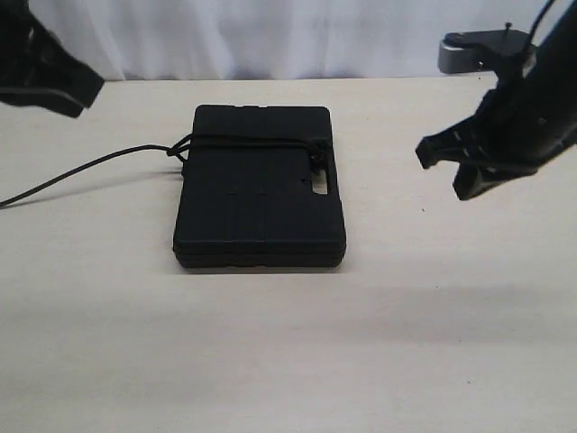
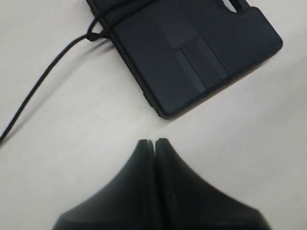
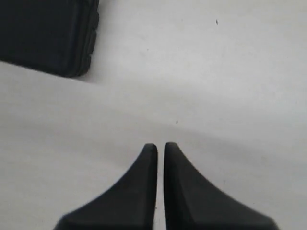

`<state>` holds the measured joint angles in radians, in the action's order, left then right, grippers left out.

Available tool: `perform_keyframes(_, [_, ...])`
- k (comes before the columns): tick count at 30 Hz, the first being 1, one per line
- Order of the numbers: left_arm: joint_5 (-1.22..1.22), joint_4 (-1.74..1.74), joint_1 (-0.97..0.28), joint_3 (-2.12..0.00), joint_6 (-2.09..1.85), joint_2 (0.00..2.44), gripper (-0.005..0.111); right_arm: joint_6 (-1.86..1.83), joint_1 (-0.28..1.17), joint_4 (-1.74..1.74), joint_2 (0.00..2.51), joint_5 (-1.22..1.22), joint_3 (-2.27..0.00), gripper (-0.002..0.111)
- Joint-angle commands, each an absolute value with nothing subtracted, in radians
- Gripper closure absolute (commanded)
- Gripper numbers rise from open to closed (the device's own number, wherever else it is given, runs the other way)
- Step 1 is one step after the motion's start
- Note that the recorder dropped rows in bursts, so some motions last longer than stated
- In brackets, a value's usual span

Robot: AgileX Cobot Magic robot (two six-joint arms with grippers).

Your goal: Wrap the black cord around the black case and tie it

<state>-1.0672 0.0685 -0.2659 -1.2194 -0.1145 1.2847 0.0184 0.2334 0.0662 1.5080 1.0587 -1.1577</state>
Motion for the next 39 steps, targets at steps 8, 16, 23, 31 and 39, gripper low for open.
perform_keyframes(8, [-0.684, 0.116, -0.336, -0.753, -0.048, 0.803, 0.107, -0.106, 0.227, 0.055, 0.982, 0.732, -0.728, 0.104])
perform_keyframes(16, [-0.155, 0.122, -0.336, -0.388, -0.057, 0.453, 0.107, -0.154, 0.227, 0.210, 0.561, 0.329, -0.458, 0.104])
perform_keyframes(23, [0.216, 0.132, -0.336, -0.178, -0.051, 0.413, 0.107, -0.183, 0.227, 0.208, 0.432, 0.051, -0.245, 0.104])
perform_keyframes(31, [0.190, 0.132, -0.336, -0.174, -0.051, 0.413, 0.107, -0.183, 0.227, 0.208, 0.405, 0.054, -0.141, 0.104])
perform_keyframes(39, [0.193, 0.132, -0.336, -0.174, -0.051, 0.413, 0.107, -0.183, 0.235, 0.208, 0.405, 0.048, -0.112, 0.104])
